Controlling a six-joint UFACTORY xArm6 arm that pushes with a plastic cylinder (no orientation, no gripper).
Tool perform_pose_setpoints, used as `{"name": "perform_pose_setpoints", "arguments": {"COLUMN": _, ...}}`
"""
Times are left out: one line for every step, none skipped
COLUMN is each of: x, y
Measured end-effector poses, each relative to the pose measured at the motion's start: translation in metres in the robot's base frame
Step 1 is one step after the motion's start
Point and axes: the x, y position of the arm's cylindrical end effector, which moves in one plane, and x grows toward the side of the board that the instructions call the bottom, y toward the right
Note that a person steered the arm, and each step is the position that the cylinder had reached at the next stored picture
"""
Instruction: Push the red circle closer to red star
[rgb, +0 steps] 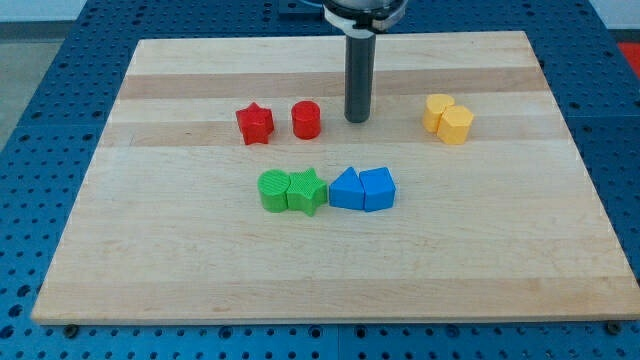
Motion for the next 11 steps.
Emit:
{"name": "perform_pose_setpoints", "arguments": {"x": -0.006, "y": 0.000}}
{"name": "perform_pose_setpoints", "arguments": {"x": -0.006, "y": -0.001}}
{"name": "perform_pose_setpoints", "arguments": {"x": -0.004, "y": -0.012}}
{"name": "perform_pose_setpoints", "arguments": {"x": 0.001, "y": -0.022}}
{"name": "perform_pose_setpoints", "arguments": {"x": 0.006, "y": -0.029}}
{"name": "perform_pose_setpoints", "arguments": {"x": 0.012, "y": -0.033}}
{"name": "perform_pose_setpoints", "arguments": {"x": 0.016, "y": -0.039}}
{"name": "perform_pose_setpoints", "arguments": {"x": 0.016, "y": -0.043}}
{"name": "perform_pose_setpoints", "arguments": {"x": 0.016, "y": -0.043}}
{"name": "perform_pose_setpoints", "arguments": {"x": 0.017, "y": -0.043}}
{"name": "perform_pose_setpoints", "arguments": {"x": 0.017, "y": -0.043}}
